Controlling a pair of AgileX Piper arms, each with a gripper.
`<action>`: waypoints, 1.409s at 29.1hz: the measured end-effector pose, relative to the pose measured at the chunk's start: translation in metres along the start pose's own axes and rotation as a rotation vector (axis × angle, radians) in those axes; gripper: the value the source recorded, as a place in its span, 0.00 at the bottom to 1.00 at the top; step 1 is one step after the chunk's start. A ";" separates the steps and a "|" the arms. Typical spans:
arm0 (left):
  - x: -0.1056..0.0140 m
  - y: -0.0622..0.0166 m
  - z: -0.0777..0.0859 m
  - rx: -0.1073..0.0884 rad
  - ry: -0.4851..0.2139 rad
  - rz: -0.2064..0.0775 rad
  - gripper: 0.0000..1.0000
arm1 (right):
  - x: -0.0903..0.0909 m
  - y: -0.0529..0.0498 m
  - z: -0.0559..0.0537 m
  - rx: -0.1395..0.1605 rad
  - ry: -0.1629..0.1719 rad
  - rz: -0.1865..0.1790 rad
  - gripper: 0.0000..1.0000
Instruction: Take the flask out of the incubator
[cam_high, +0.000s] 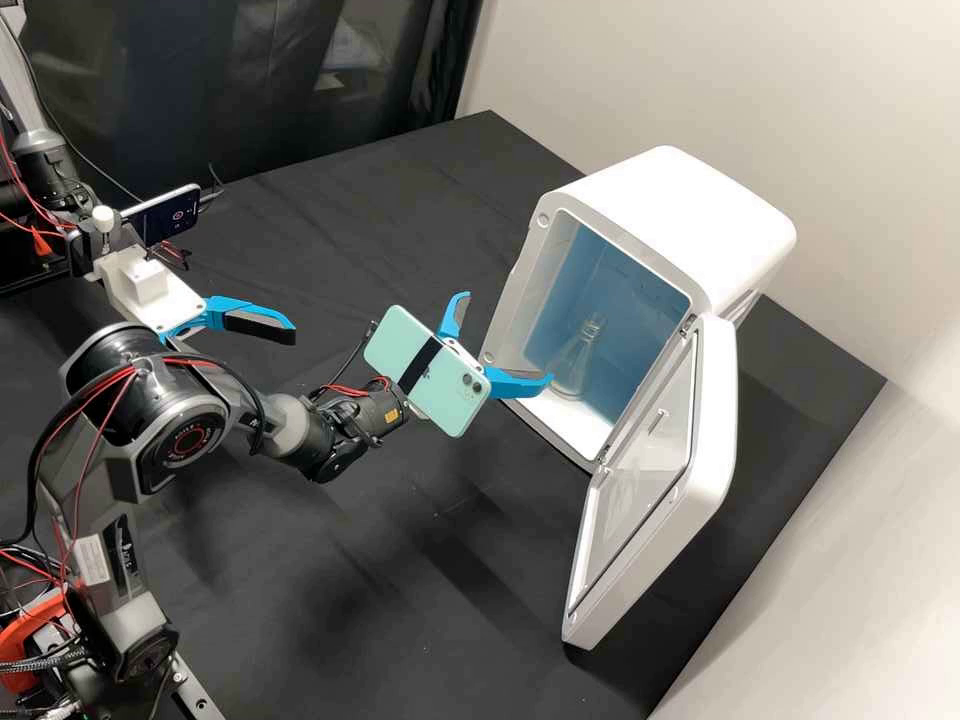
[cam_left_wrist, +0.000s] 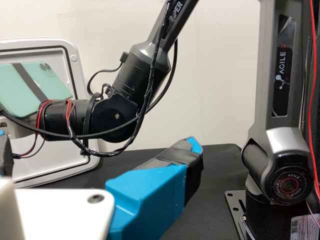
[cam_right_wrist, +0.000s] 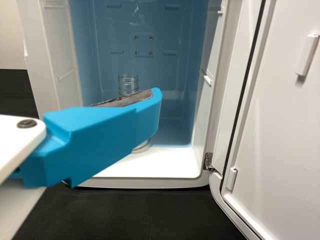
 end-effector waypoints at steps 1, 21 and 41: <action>0.000 0.0000 0.000 0.000 0.000 0.000 1.00 | 0.000 0.000 0.000 0.000 0.000 0.000 1.00; 0.009 -0.0070 -0.001 0.006 0.003 -0.018 1.00 | 0.000 0.000 0.000 0.000 0.000 0.000 1.00; 0.038 -0.0115 -0.010 0.036 0.047 -0.019 1.00 | 0.000 0.000 0.000 0.000 0.000 0.000 1.00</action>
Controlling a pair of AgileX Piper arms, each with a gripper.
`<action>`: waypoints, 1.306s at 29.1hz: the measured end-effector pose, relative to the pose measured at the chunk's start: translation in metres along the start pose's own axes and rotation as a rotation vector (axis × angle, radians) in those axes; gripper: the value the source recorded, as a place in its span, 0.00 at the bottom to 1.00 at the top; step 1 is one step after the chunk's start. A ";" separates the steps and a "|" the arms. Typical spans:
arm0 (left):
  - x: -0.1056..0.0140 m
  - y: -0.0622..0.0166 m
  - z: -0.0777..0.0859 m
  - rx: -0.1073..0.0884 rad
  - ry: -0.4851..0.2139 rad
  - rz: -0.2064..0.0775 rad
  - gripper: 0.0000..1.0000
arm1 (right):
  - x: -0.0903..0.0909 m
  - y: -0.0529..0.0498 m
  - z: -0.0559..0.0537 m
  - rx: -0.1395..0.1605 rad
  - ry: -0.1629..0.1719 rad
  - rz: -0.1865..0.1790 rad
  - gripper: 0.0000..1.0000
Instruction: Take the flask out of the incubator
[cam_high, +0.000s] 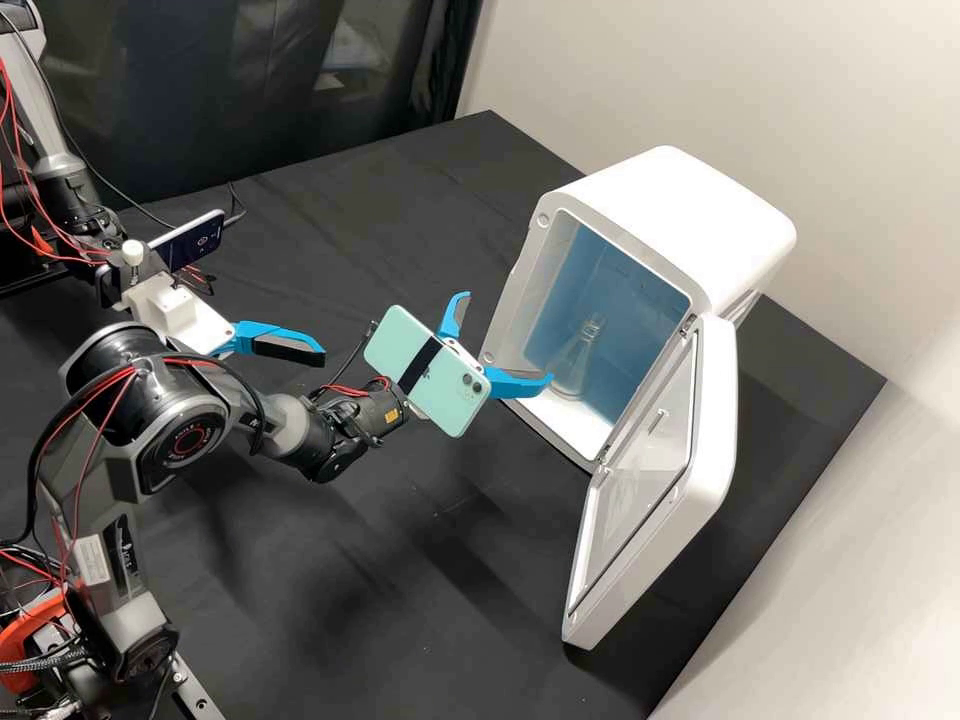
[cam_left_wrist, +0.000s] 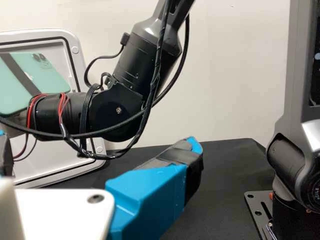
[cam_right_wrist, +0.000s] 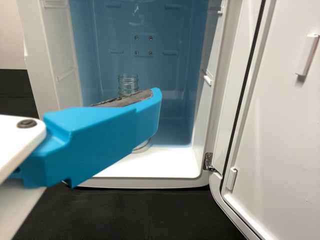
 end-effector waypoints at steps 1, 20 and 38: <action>-0.002 -0.0025 -0.002 0.000 0.007 -0.010 1.00 | 0.000 0.000 0.000 0.000 0.000 0.000 1.00; -0.034 -0.0186 -0.058 -0.057 0.164 -0.089 1.00 | 0.000 0.000 0.000 0.000 0.000 0.000 1.00; -0.065 -0.0164 -0.089 -0.107 0.273 -0.088 1.00 | 0.000 0.000 0.000 0.000 0.000 0.000 1.00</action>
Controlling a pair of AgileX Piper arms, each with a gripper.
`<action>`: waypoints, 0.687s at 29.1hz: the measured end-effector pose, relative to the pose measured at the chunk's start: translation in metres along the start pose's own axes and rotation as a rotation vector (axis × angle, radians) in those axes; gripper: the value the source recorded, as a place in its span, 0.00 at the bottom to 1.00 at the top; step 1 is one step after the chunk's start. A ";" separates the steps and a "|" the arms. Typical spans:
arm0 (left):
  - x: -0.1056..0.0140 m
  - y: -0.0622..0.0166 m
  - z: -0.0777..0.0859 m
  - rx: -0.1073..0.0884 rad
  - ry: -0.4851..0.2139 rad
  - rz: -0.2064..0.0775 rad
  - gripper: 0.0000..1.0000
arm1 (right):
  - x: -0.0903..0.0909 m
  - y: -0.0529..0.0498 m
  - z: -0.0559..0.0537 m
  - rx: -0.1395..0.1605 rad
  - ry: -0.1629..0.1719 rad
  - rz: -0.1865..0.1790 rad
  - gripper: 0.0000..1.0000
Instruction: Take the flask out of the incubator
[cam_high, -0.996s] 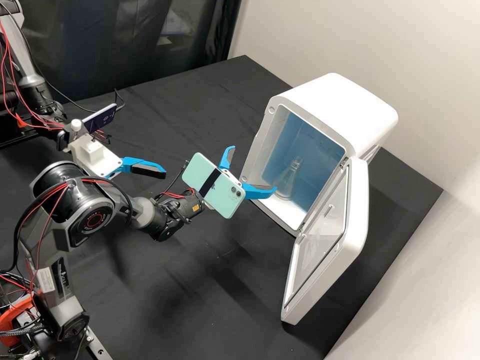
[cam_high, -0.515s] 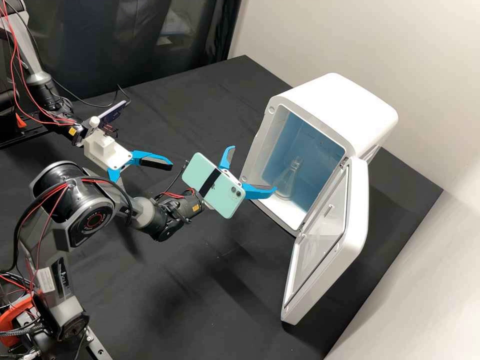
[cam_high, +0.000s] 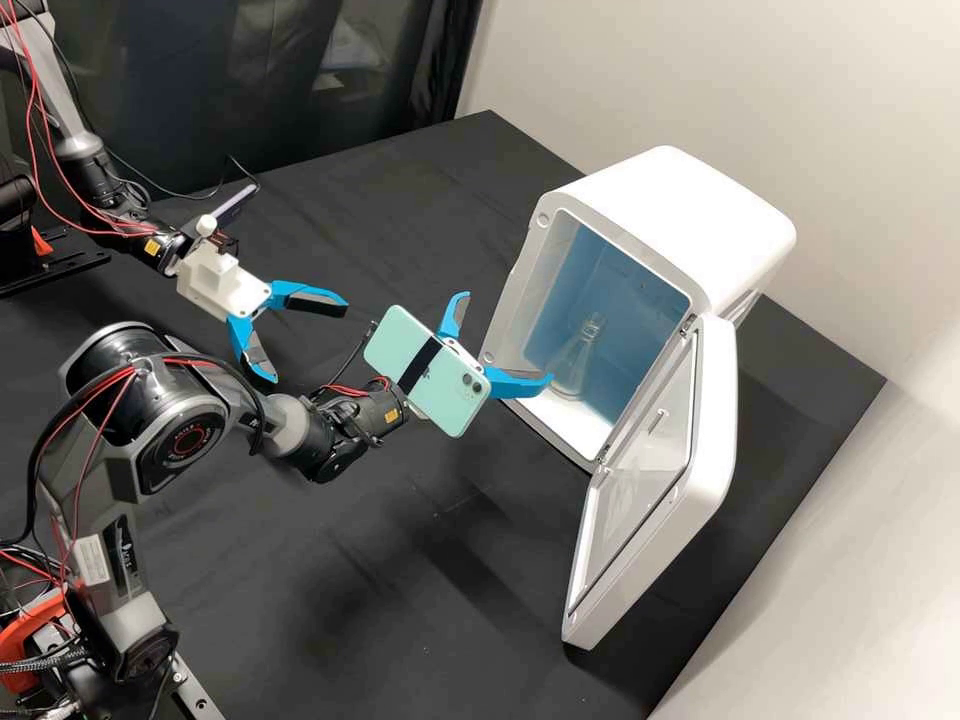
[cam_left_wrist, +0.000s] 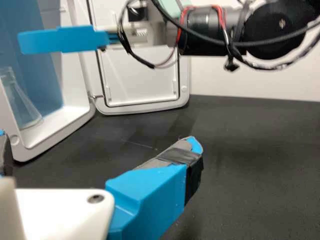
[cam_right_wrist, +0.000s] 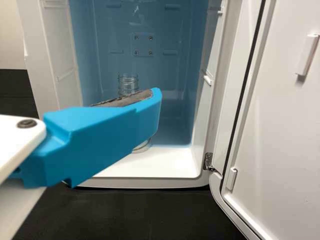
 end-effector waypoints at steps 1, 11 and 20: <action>-0.002 0.0009 -0.002 0.002 -0.002 0.002 1.00 | 0.000 0.000 0.000 0.000 0.000 0.000 1.00; -0.011 0.0140 -0.017 -0.031 0.037 0.050 1.00 | 0.000 0.000 0.000 0.000 0.000 0.000 1.00; -0.011 0.0140 -0.017 -0.031 0.037 0.050 1.00 | 0.000 0.000 0.000 0.004 0.000 0.000 1.00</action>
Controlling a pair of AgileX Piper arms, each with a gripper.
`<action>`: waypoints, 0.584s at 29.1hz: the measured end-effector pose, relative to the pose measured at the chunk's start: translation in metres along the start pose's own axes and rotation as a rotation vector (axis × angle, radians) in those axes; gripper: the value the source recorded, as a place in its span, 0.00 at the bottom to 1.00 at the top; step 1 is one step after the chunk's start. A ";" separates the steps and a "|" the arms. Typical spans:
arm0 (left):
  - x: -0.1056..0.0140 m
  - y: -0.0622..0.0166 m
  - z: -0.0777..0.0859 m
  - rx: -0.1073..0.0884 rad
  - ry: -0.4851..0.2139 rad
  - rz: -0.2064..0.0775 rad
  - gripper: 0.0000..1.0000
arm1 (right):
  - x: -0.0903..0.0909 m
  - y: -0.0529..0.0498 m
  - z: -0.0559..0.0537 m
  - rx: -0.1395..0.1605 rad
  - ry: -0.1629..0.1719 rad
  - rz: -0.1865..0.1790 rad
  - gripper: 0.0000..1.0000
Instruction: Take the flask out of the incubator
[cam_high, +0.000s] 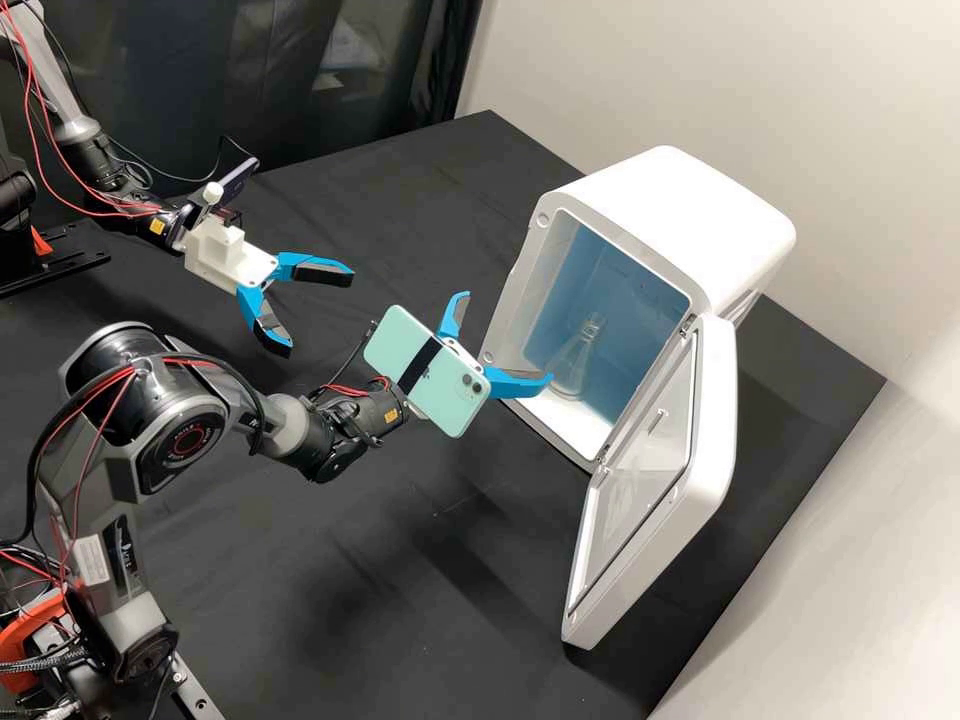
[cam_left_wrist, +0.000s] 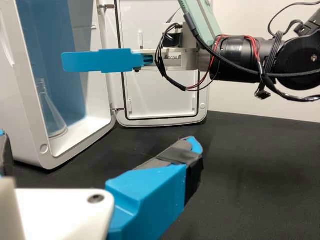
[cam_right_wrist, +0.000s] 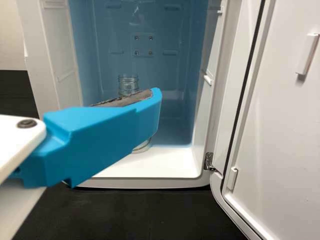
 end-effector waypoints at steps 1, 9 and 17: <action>0.000 0.0000 0.000 0.000 0.000 0.000 1.00 | 0.000 -0.001 0.001 0.002 -0.002 -0.002 1.00; 0.000 0.0000 0.000 0.000 0.000 0.000 1.00 | 0.012 -0.008 0.009 0.006 -0.026 -0.013 1.00; 0.000 -0.0001 0.001 0.000 -0.002 0.000 1.00 | 0.030 -0.008 0.028 0.013 -0.081 0.000 1.00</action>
